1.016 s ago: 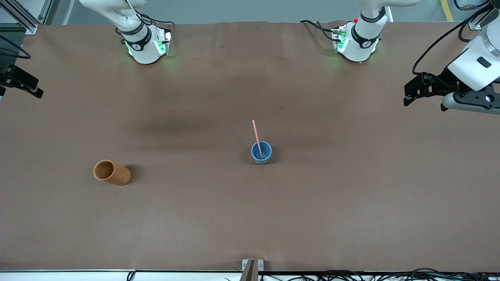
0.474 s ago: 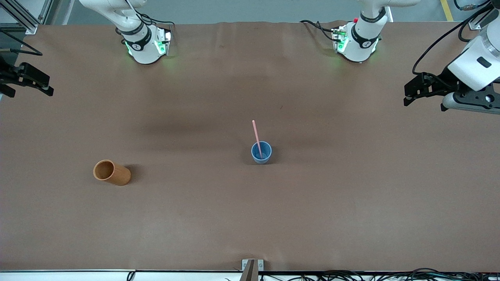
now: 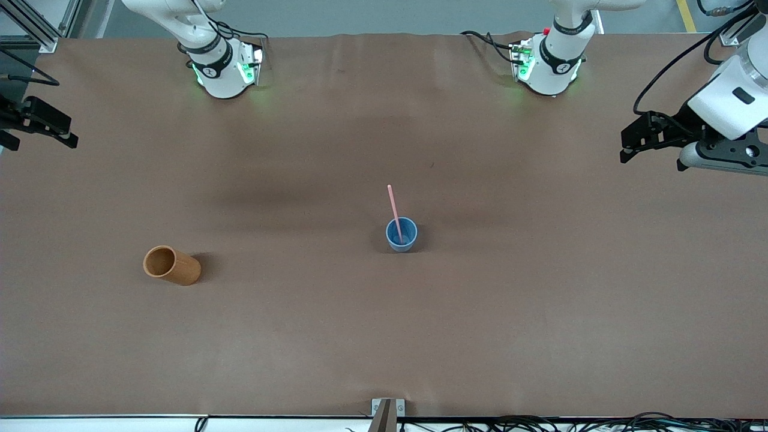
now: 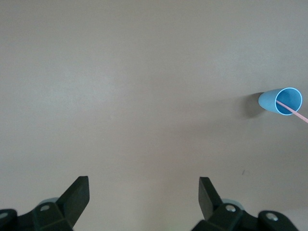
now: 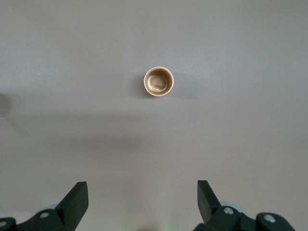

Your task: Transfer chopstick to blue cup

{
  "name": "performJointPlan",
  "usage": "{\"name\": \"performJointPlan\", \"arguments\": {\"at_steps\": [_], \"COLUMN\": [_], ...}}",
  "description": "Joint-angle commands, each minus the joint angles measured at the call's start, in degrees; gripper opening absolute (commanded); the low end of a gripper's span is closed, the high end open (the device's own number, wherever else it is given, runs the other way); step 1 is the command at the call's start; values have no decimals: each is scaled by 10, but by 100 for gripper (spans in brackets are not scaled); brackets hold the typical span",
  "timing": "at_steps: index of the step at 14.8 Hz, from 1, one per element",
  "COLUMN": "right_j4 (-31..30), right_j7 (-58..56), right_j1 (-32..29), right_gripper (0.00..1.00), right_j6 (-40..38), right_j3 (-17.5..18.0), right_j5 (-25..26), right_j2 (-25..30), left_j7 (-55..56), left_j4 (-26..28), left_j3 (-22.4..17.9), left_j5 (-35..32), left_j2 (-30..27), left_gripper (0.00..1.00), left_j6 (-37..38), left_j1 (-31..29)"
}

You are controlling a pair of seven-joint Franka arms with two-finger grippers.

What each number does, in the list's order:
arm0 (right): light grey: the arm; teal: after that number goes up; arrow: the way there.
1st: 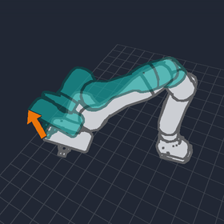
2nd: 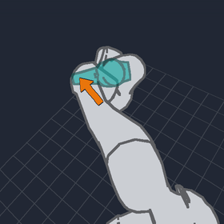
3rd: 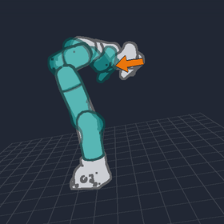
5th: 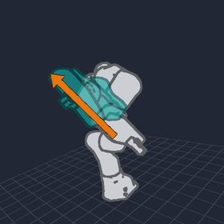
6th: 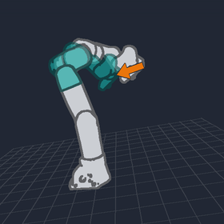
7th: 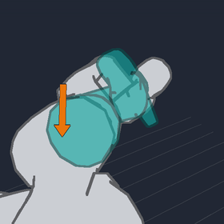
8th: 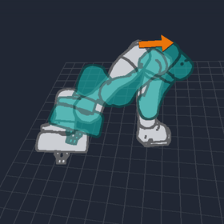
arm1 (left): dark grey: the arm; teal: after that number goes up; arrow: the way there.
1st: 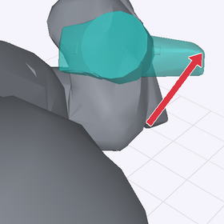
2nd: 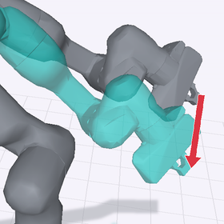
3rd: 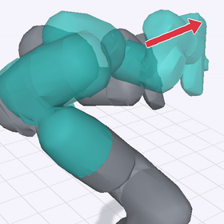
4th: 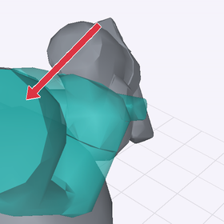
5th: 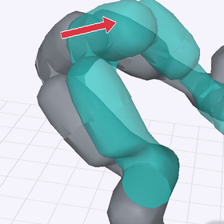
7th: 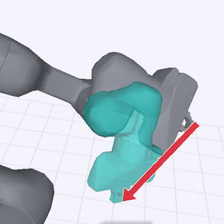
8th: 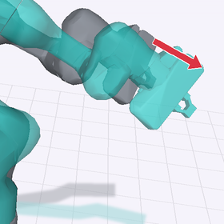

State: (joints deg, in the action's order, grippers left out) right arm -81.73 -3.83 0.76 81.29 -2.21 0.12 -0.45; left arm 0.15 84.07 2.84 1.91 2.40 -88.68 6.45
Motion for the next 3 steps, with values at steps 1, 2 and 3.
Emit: {"name": "performJointPlan", "arguments": {"at_steps": [1,2,3], "right_j4": [-15,-15,-15], "right_j7": [-8,-9,-9], "right_j1": [-6,-7,-7], "right_gripper": [100,100,100], "right_j6": [8,8,8], "right_j3": [2,3,2], "right_j5": [-10,-10,-10], "right_j2": [10,10,10], "left_j7": [1,1,1], "left_j4": [-8,-8,-8], "left_j3": [0,0,0], "left_j5": [4,4,4], "left_j2": [2,2,2], "left_gripper": [100,100,100], "left_j6": [9,9,9], "left_j1": [-1,0,-1]}}
